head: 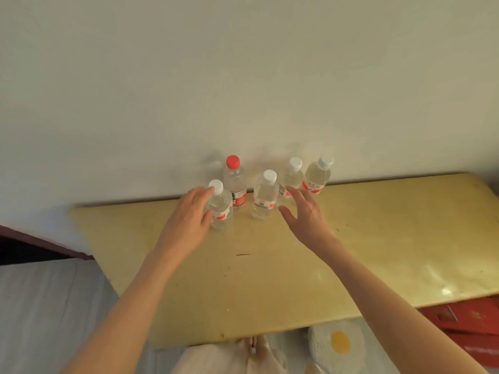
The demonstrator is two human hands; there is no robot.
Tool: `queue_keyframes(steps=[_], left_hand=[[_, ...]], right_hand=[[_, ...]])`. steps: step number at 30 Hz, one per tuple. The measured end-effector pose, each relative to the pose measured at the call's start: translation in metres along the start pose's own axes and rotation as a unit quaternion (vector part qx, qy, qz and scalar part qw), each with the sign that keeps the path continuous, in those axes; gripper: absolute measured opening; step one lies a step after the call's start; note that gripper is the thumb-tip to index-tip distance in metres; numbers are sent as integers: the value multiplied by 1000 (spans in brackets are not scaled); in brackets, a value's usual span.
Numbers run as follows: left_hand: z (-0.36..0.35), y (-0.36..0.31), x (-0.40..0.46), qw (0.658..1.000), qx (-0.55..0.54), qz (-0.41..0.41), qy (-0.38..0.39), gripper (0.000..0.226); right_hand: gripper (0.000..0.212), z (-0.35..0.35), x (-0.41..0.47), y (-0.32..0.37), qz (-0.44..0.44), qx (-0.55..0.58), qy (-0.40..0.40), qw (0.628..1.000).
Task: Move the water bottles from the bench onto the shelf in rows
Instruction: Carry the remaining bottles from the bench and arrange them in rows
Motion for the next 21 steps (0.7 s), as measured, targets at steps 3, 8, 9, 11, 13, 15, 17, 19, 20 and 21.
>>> queue_keyframes(steps=[3, 8, 9, 11, 13, 15, 17, 19, 20, 21], left_hand=[[-6, 8, 36, 1000, -15, 25, -6, 41], [-23, 9, 70, 994, 6, 97, 56, 42], [-24, 9, 75, 993, 15, 99, 68, 43], [-26, 10, 81, 992, 26, 99, 79, 42], [-26, 11, 84, 993, 31, 81, 78, 38], [-24, 12, 82, 995, 28, 55, 84, 32], [-21, 12, 80, 995, 19, 16, 99, 25], [-18, 11, 75, 992, 7, -26, 123, 22], [-18, 9, 72, 990, -1, -48, 133, 23], [-19, 6, 69, 987, -6, -72, 142, 24]], right_hand=[[44, -6, 33, 6, -36, 24, -21, 999], [52, -25, 70, 12, -74, 9, -20, 997], [52, -28, 75, 13, -83, 2, -22, 996], [50, -32, 83, 14, -106, -12, -29, 994], [43, -36, 87, 15, -121, -27, -37, 992], [35, -38, 85, 15, -122, -35, -45, 991], [30, -38, 75, 13, -113, -30, -52, 992], [30, -35, 59, 8, -109, -11, -58, 992], [31, -31, 49, 5, -109, 2, -62, 992], [32, -27, 37, 2, -109, 13, -67, 992]])
Point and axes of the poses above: each hand's wrist, its own x-axis towards the middle knuckle, its own z-axis out of the back of the hand, y = z × x, the point moved 3 cm from there along x, towards the middle knuckle, and after that the axes turned 15 degrees about x, right-handed, at the moved point
